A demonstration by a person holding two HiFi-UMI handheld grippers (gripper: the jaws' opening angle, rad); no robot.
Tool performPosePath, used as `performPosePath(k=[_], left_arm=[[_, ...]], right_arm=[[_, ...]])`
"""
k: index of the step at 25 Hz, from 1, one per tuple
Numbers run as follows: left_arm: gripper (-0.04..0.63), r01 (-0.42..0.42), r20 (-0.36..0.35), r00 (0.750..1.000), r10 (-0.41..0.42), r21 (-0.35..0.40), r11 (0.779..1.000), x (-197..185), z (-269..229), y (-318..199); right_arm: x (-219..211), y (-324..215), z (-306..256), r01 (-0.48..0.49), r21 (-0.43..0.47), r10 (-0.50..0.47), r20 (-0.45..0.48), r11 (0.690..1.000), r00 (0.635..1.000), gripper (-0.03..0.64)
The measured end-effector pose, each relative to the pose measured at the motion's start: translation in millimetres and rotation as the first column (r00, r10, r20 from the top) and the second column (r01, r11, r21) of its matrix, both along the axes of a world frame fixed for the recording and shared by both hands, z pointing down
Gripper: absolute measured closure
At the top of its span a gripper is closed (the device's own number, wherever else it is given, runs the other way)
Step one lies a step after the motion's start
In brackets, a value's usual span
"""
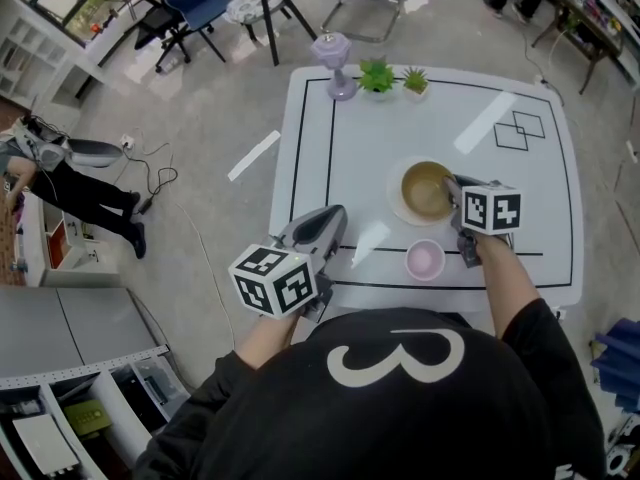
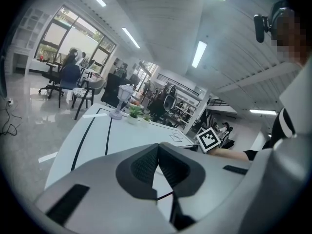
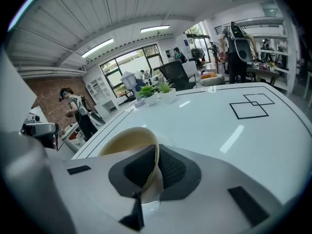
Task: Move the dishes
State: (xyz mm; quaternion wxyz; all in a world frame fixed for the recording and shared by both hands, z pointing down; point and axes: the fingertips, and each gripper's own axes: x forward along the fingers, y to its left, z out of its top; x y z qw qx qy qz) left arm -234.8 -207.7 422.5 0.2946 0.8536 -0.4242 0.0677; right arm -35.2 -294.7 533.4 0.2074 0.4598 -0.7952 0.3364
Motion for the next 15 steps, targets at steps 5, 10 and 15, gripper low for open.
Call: performPosePath(k=[5, 10, 15], left_arm=[[0.592, -0.008, -0.003, 1.000, 0.008, -0.005, 1.000, -1, 1, 4], [0.592, -0.014, -0.004, 1.000, 0.014, 0.002, 1.000, -1, -1, 7], [0.592, -0.020, -0.011, 1.000, 0.020, 0.013, 1.000, -1, -5, 10]], right_arm=[[-1, 2, -3, -0.016, 0.008, 0.016, -0.002, 1.000, 1.000, 0.591], [-3, 5, -10, -0.026, 0.023, 0.025, 0.019, 0.999, 1.000, 0.591], [-5, 10, -30, -0.036, 0.060, 0.033, 0.044, 0.998, 0.998, 0.591]])
